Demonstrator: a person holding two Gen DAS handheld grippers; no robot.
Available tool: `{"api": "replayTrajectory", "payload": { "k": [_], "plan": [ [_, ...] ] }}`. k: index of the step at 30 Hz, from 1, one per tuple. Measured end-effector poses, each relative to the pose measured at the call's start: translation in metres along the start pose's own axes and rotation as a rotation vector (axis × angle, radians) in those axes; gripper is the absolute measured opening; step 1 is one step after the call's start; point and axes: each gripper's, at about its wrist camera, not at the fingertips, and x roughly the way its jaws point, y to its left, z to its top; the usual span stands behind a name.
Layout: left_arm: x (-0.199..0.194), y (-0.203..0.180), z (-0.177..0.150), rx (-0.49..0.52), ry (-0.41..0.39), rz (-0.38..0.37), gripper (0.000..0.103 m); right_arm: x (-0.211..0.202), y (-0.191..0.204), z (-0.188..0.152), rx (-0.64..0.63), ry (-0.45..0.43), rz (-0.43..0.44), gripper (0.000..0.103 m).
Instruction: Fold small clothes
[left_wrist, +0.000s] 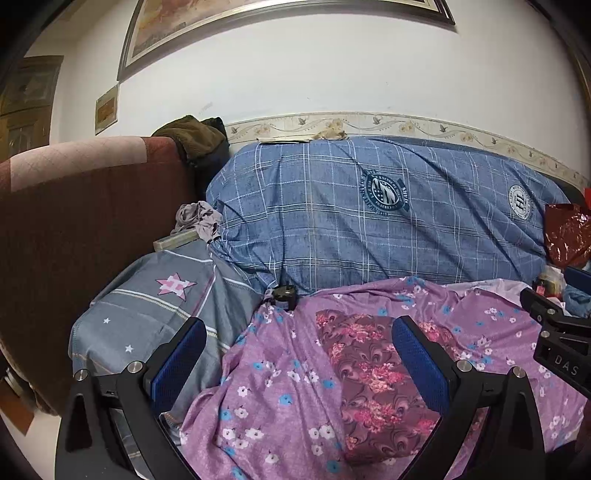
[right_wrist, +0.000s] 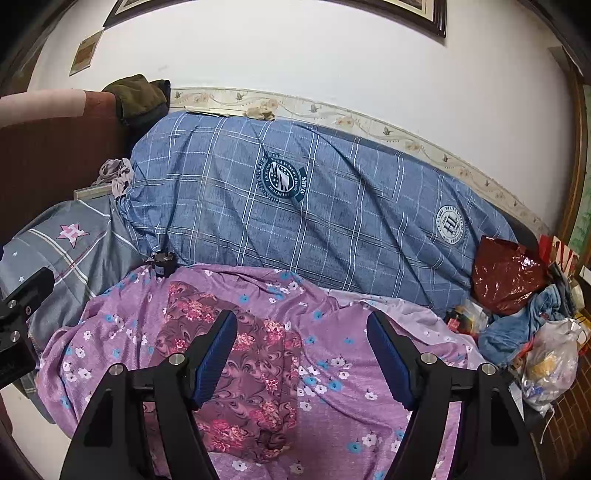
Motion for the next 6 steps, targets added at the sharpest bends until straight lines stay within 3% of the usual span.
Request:
{"api": "replayTrajectory", "payload": {
  "k": [6],
  "plan": [
    [-0.0035, -0.0086, 0.0025, 0.014, -0.009, -0.015, 0.102, 0.0044, -0.0023, -0.0027, 0.012, 0.006, 0.009, 0.075]
  ]
}}
